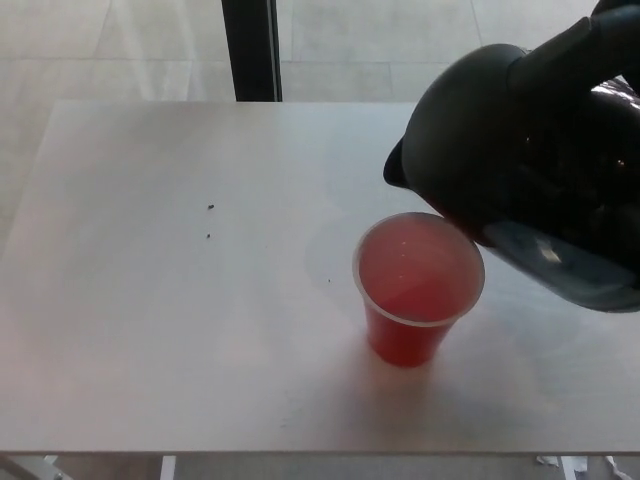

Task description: The robot uses its right hand to lift up a kettle kept on the middle of the desk by its handle and tilt it into a glass kept next to it to pour out water

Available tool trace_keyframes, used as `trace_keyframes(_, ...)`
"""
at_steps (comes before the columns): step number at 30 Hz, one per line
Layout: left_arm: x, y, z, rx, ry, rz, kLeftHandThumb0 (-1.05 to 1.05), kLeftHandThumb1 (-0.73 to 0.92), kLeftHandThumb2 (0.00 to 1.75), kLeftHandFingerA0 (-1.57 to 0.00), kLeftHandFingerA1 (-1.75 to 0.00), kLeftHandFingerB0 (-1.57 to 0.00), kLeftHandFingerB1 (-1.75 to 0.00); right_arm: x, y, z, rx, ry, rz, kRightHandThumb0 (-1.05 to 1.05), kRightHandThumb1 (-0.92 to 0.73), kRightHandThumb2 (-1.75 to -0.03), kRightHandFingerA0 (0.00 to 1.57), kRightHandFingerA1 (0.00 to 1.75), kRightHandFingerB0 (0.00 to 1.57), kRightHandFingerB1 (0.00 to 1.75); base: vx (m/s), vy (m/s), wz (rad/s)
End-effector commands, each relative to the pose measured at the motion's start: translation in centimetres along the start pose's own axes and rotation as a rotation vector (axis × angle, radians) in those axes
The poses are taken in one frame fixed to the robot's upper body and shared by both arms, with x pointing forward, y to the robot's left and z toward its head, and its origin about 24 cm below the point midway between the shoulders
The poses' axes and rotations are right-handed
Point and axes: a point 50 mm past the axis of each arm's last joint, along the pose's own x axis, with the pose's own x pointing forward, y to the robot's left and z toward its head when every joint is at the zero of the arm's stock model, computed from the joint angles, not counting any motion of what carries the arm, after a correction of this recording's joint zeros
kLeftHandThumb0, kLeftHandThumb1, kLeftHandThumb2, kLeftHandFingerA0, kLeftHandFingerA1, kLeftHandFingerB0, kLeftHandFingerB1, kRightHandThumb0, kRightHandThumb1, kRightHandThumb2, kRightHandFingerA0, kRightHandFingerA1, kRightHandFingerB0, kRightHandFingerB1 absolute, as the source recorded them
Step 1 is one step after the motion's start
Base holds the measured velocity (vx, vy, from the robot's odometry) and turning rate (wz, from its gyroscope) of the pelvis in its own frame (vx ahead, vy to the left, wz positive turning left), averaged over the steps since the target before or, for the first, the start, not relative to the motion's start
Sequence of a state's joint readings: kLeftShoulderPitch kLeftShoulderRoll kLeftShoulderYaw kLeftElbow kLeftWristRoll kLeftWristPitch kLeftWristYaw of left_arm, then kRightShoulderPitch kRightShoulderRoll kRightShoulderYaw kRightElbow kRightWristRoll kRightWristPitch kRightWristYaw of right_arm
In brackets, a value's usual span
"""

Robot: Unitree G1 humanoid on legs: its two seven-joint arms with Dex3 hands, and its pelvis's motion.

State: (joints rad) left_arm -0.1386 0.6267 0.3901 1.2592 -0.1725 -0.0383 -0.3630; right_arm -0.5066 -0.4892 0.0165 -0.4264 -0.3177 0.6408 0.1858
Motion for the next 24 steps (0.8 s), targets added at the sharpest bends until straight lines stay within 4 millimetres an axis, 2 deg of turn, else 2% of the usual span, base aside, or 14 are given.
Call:
trace_keyframes(1, -0.2, 0.7, 0.2, -0.009, 0.006, 0.025, -0.76, 0.61, 0.97, -0.47, -0.55, -0.33, -0.5, -0.2, -1.3, 0.4, -0.009, -0.07, -0.055, -0.18, -0.44, -1.22, 0.88, 1.71, 0.81, 1.41, 0.0, 0.0, 0.0)
trace_keyframes(2, -0.2, 0.7, 0.2, -0.005, 0.006, 0.024, -0.75, 0.61, 0.98, -0.46, -0.55, -0.32, -0.49, -0.2, -1.5, 0.4, -0.014, -0.071, -0.058, -0.17, -0.43, -1.25, 0.89, 1.7, 0.79, 1.42, 0.0, 0.0, 0.0)
trace_keyframes(3, -0.2, 0.7, 0.2, -0.01, 0.009, 0.026, -0.73, 0.74, 0.63, -0.56, -0.43, -0.4, -0.36, -0.3, -1.7, 0.4, -0.013, -0.074, -0.06, -0.17, -0.43, -1.25, 0.9, 1.69, 0.77, 1.5, 0.0, 0.0, 0.0)
trace_keyframes(4, -0.2, 0.8, 0.1, -0.014, 0.013, 0.032, -0.75, 0.62, 0.98, -0.49, -0.55, -0.33, -0.5, -0.3, -1.9, 0.3, -0.013, -0.083, -0.067, -0.16, -0.39, -1.29, 0.92, 1.69, 0.79, 1.51, 0.0, 0.0, 0.0)
trace_keyframes(8, -0.2, 0.8, 0.2, -0.003, 0.013, 0.028, -0.74, 0.75, 0.63, -0.54, -0.42, -0.37, -0.36, -0.3, -2.2, -0.2, 0.006, -0.069, -0.069, -0.18, -0.46, -1.11, 0.86, 1.69, 0.84, 1.36, 0.0, 0.0, 0.0)
trace_keyframes(11, -0.2, 0.7, 0.2, -0.006, 0.014, 0.032, -0.79, 0.62, 0.97, -0.47, -0.55, -0.33, -0.49, -0.4, -2.4, -0.4, -0.003, -0.057, -0.06, -0.17, -0.47, -1.12, 0.86, 1.66, 0.86, 1.27, 0.0, 0.0, 0.0)
trace_keyframes(13, -0.2, 0.7, 0.2, -0.007, 0.01, 0.025, -0.75, 0.75, 0.63, -0.54, -0.45, -0.38, -0.36, -0.5, -2.5, -0.6, -0.011, -0.061, -0.055, -0.19, -0.47, -1.09, 0.85, 1.6, 0.89, 1.16, 0.0, 0.0, 0.0)
trace_keyframes(14, -0.2, 0.7, 0.2, 0.01, 0.012, 0.026, -0.78, 0.63, 0.99, -0.47, -0.56, -0.32, -0.5, -0.5, -2.5, -0.6, -0.015, -0.061, -0.052, -0.19, -0.48, -1.07, 0.86, 1.59, 0.89, 1.15, 0.0, 0.0, 0.0)
trace_keyframes(17, -0.2, 0.7, 0.2, -0.008, 0.008, 0.03, -0.78, 0.62, 0.97, -0.47, -0.55, -0.33, -0.5, -0.5, -2.4, -0.8, -0.02, -0.054, -0.044, -0.21, -0.51, -1.04, 0.85, 1.57, 0.89, 1.18, 0.0, 0.0, 0.0)
trace_keyframes(19, -0.2, 0.7, 0.2, -0.018, 0.011, 0.03, -0.73, 0.74, 0.63, -0.54, -0.44, -0.39, -0.37, -0.5, -2.3, -0.8, -0.023, -0.058, -0.043, -0.2, -0.49, -1.04, 0.86, 1.62, 0.88, 1.21, 0.0, 0.0, 0.0)
trace_keyframes(20, -0.2, 0.7, 0.3, -0.012, 0.011, 0.032, -0.73, 0.75, 0.63, -0.55, -0.43, -0.39, -0.36, -0.5, -2.2, -0.8, -0.016, -0.07, -0.039, -0.18, -0.46, -1.15, 0.93, 1.7, 0.88, 1.34, 0.0, 0.0, 0.0)
trace_keyframes(21, -0.2, 0.7, 0.3, -0.007, 0.012, 0.032, -0.73, 0.61, 0.98, -0.47, -0.55, -0.3, -0.49, -0.5, -2.1, -0.8, -0.013, -0.079, -0.037, -0.17, -0.46, -1.19, 0.96, 1.71, 0.87, 1.37, 0.0, 0.0, 0.0)
trace_keyframes(23, -0.1, 0.6, 0.5, -0.011, 0.005, 0.03, -0.72, 0.76, 0.64, -0.56, -0.43, -0.38, -0.36, -0.4, -2.1, -0.7, -0.007, -0.104, -0.034, -0.23, -0.42, -1.16, 1.24, 1.39, 1.01, 1.21, 0.0, 0.0, 0.0)
trace_keyframes(24, -0.1, 0.6, 0.4, -0.011, 0.007, 0.03, -0.73, 0.6, 0.98, -0.48, -0.56, -0.3, -0.49, -0.5, -1.8, -0.7, -0.007, -0.106, -0.022, -0.22, -0.44, -1.18, 1.25, 1.37, 1.03, 1.21, 0.0, 0.0, 0.0)
